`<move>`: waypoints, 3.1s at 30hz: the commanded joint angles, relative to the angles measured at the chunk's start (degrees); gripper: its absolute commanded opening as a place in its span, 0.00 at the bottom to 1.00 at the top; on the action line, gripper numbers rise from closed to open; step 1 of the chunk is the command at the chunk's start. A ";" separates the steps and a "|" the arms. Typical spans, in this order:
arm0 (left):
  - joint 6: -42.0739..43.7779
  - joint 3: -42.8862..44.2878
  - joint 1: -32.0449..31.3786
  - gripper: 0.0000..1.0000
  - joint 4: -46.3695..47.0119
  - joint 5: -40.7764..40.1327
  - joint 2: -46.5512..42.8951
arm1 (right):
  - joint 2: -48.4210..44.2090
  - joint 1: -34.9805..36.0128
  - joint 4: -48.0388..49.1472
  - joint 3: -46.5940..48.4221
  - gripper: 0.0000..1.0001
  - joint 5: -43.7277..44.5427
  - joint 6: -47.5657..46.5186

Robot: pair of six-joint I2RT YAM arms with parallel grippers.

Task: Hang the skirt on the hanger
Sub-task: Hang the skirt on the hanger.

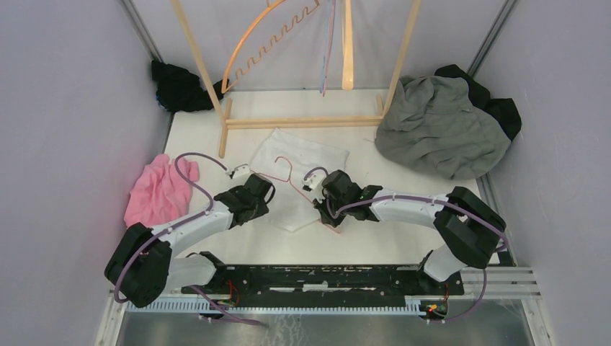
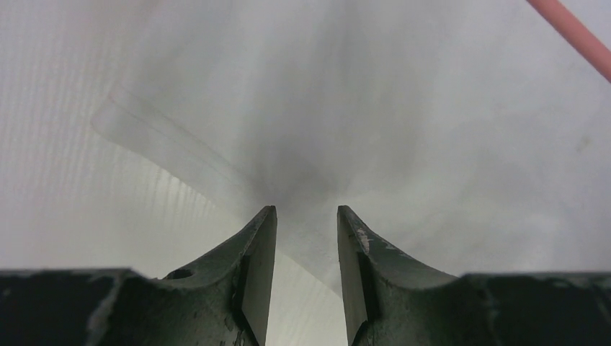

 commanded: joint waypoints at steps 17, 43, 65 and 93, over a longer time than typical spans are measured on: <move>2.36 7.45 -5.48 0.47 -6.47 3.15 -8.22 | 10.47 0.24 -0.23 10.61 0.01 0.91 -6.37; 6.73 -1.32 -19.20 0.68 13.89 9.55 -0.92 | 9.40 -1.45 0.28 10.27 0.01 -1.72 -4.34; 6.84 1.35 -19.23 0.34 6.51 5.61 3.50 | 7.18 -3.62 2.39 8.63 0.01 -5.70 -2.67; 7.33 0.81 -22.48 0.29 4.77 0.15 8.45 | 6.79 -4.06 1.59 9.42 0.01 -7.65 -2.10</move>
